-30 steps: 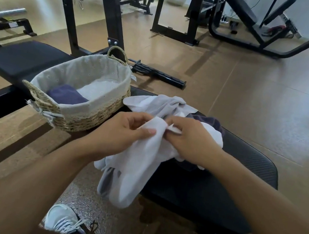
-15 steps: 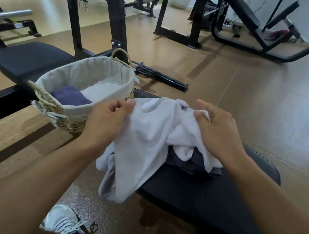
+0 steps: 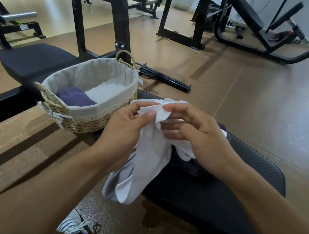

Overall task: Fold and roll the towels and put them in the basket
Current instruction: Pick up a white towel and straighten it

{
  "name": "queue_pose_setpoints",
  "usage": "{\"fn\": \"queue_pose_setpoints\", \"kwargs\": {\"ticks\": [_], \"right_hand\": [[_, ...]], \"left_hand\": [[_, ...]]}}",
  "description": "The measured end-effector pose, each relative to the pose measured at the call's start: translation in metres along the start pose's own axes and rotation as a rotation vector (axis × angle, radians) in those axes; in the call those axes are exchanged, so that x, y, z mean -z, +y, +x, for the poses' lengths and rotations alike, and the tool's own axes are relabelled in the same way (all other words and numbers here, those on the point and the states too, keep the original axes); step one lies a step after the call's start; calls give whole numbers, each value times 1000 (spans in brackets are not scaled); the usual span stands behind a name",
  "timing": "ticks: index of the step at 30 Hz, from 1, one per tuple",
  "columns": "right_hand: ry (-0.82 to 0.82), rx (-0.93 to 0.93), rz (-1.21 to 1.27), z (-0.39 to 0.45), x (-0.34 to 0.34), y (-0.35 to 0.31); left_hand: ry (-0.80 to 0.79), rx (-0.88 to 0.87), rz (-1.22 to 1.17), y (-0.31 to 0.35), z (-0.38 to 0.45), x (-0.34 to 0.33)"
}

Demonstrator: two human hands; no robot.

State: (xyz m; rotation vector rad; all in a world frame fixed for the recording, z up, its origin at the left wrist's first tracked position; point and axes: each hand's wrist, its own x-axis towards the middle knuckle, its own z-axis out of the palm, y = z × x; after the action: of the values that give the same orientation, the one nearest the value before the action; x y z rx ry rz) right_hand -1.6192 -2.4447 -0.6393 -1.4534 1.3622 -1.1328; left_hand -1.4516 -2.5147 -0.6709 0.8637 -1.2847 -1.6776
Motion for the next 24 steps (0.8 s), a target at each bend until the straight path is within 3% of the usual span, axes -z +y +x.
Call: {"fn": "queue_pose_setpoints", "kwargs": {"ticks": [3, 6, 11, 24], "right_hand": [[70, 54, -226, 2, 3, 4], [185, 88, -285, 4, 1, 6], [202, 184, -537, 6, 4, 9], [273, 244, -415, 3, 3, 10]], "left_hand": [[-23, 7, 77, 3, -3, 3], [66, -5, 133, 0, -7, 4], [150, -23, 171, 0, -10, 5], [0, -58, 150, -5, -24, -11]]}}
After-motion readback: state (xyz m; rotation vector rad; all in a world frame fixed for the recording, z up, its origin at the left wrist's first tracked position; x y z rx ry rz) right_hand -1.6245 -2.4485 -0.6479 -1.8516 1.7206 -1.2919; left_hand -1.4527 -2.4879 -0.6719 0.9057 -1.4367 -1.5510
